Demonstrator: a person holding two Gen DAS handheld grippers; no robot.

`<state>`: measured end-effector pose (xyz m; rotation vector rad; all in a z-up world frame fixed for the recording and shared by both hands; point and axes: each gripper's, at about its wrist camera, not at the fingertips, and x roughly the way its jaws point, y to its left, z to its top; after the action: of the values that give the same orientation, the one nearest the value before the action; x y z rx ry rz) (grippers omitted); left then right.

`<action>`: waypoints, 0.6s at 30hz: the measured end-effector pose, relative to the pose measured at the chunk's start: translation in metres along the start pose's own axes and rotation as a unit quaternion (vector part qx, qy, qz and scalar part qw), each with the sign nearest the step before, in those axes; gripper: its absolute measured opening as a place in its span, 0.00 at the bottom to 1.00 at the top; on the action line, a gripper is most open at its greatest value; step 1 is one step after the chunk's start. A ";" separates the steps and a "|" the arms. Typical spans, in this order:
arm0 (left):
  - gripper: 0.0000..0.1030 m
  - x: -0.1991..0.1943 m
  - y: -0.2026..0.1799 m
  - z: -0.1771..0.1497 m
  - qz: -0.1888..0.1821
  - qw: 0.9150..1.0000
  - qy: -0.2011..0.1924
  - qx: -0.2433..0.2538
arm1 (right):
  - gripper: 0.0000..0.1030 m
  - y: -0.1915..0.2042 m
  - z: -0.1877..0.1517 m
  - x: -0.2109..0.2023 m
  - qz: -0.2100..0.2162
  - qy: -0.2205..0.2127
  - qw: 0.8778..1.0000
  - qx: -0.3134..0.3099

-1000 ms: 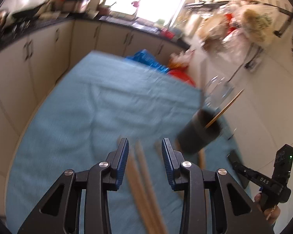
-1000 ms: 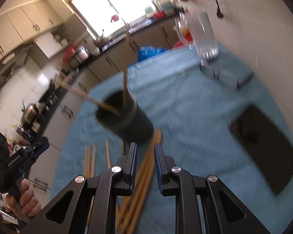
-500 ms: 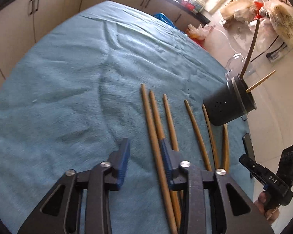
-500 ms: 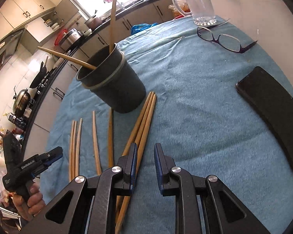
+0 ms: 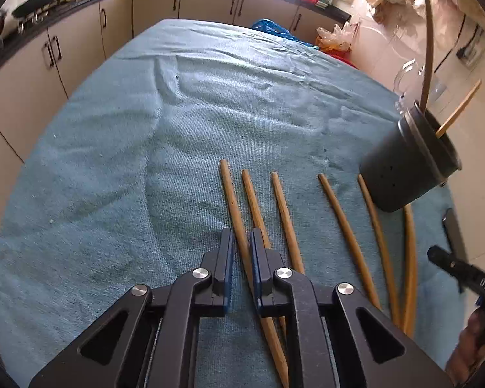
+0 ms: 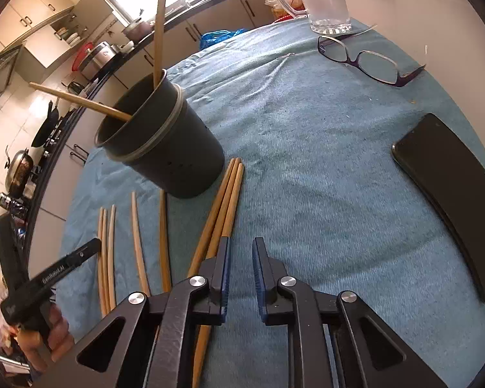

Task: Organize utensils
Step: 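Grasp another chopstick with the right gripper while the left gripper grasps one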

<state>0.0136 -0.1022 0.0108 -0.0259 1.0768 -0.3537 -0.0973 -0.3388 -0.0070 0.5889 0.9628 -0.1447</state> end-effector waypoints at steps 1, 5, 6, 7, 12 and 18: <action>0.08 -0.001 0.000 -0.001 0.002 1.000 -0.001 0.002 | 0.12 0.002 0.002 0.004 -0.003 0.005 1.000 -0.003; 0.08 -0.007 0.010 -0.007 -0.011 1.000 0.006 -0.003 | 0.11 0.006 0.006 0.015 -0.007 0.021 1.000 -0.006; 0.08 -0.009 0.014 -0.010 -0.015 1.000 0.007 -0.006 | 0.11 0.008 0.007 0.017 -0.012 0.024 1.000 -0.009; 0.08 -0.008 0.014 -0.011 -0.016 1.000 0.007 -0.006 | 0.11 0.010 0.007 0.018 -0.015 0.025 1.000 -0.011; 0.09 -0.010 0.015 -0.014 -0.016 1.000 0.008 -0.008 | 0.11 0.022 0.010 0.026 -0.043 0.020 0.998 -0.041; 0.07 -0.007 0.005 -0.010 0.003 1.000 0.000 0.005 | 0.08 0.034 0.018 0.034 -0.082 0.021 0.994 -0.074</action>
<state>0.0034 -0.0936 0.0108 -0.0135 1.0750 -0.3527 -0.0522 -0.3153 -0.0132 0.3771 1.0537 -0.2061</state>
